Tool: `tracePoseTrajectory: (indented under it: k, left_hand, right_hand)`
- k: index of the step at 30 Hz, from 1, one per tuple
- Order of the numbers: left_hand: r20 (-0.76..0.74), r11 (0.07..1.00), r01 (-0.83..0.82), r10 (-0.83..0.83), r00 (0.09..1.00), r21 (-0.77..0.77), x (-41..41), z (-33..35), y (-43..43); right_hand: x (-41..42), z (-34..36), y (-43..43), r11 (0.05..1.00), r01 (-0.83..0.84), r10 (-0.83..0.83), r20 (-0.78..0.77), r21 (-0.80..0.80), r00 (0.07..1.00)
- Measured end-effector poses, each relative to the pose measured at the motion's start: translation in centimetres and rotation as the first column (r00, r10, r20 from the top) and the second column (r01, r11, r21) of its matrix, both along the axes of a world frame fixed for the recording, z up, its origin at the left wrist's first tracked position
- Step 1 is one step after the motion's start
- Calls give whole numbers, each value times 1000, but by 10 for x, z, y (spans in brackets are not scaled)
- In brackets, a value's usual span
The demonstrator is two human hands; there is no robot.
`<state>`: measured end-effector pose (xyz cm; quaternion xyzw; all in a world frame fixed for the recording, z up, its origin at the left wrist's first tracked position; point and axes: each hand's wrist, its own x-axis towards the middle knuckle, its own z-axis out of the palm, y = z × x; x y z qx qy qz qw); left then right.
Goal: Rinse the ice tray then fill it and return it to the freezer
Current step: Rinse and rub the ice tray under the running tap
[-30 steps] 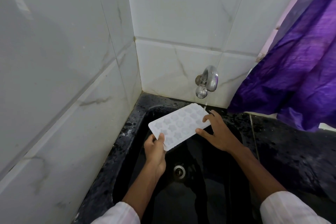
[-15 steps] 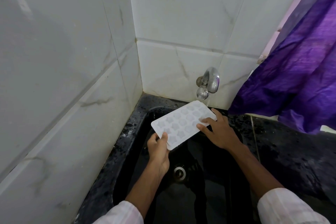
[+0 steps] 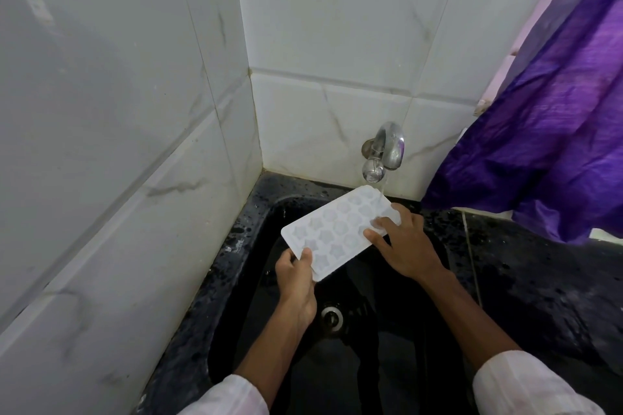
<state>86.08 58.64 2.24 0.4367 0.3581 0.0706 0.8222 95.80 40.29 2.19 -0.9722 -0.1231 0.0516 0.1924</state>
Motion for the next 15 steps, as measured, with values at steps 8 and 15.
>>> tracePoseTrajectory:
  k: [8, 15]
  left_hand:
    - [-4, 1000, 2, -2, 1000, 15, -4, -4, 1]
    - [-36, 993, 21, -17, 999, 118, -7, -14, 9]
  right_hand:
    - [-4, -4, -3, 1000, 12, -12, 37, -9, 999]
    - [-15, -12, -7, 997, -39, 39, 1, 66, 999]
